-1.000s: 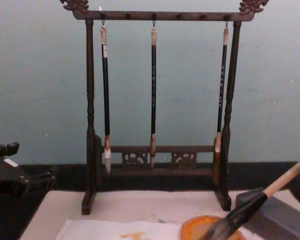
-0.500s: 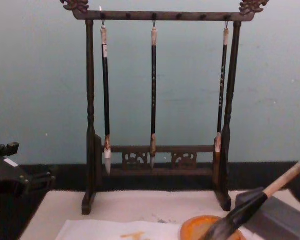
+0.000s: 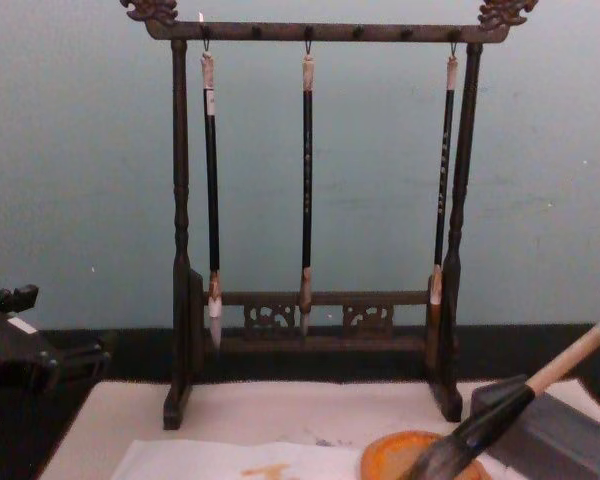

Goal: Pick up the brush from the inkstone, write on the paper, then place the brush back to its original position.

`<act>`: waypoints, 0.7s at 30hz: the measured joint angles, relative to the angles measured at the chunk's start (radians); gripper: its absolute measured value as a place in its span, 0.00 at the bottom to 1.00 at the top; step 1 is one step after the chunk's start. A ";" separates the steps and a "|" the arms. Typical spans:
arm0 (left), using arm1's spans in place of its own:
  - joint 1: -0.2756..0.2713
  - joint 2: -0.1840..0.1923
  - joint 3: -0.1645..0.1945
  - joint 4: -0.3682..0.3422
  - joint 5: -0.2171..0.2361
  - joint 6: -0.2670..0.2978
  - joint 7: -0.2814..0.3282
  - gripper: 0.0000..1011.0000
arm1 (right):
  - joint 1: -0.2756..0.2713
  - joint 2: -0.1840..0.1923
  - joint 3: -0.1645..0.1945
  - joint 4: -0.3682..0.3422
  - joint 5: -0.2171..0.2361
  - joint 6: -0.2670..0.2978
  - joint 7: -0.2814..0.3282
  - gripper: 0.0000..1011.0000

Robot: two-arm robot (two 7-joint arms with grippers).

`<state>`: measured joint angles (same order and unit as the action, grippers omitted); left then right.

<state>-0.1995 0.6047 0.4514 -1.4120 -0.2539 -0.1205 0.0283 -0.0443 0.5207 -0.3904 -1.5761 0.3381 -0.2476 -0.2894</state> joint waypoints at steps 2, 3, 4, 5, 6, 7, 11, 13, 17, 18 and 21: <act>0.000 0.000 0.000 0.000 0.000 0.000 0.000 1.00 | -0.005 -0.006 0.003 0.003 -0.002 -0.003 0.001 0.99; 0.000 0.000 0.000 0.000 0.000 0.000 0.000 1.00 | -0.005 -0.006 0.003 0.003 -0.002 -0.003 0.001 0.99; 0.000 0.000 0.000 0.000 0.000 0.000 0.000 1.00 | -0.009 -0.010 0.006 0.005 -0.001 -0.003 0.005 0.99; 0.000 0.000 0.000 0.000 0.000 0.000 0.000 1.00 | -0.009 -0.010 0.006 0.005 -0.001 -0.003 0.005 0.99; 0.000 0.000 0.000 0.000 0.000 0.000 0.000 1.00 | -0.009 -0.010 0.006 0.005 -0.001 -0.003 0.005 0.99; 0.000 0.000 0.000 0.000 0.000 0.000 0.000 1.00 | -0.009 -0.009 0.006 0.005 -0.001 -0.003 0.005 0.99; 0.000 0.000 0.000 0.000 0.000 0.000 0.000 1.00 | -0.008 -0.008 0.006 0.004 -0.001 -0.003 0.005 0.99; 0.000 0.000 0.000 0.000 0.000 0.000 0.000 1.00 | -0.007 -0.008 0.006 0.004 0.000 -0.003 0.005 0.99; 0.000 0.000 0.000 0.000 0.000 0.000 0.000 1.00 | -0.006 -0.007 0.006 0.004 0.000 -0.003 0.005 0.99; 0.000 0.000 0.000 0.000 0.000 0.000 0.000 1.00 | -0.006 -0.007 0.006 0.003 0.000 -0.003 0.005 0.99; 0.000 0.000 0.000 0.000 0.000 0.000 0.000 1.00 | -0.006 -0.007 0.005 0.003 0.000 -0.003 0.005 0.99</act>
<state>-0.1995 0.6047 0.4514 -1.4120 -0.2539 -0.1205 0.0283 -0.0504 0.5138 -0.3849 -1.5729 0.3383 -0.2504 -0.2845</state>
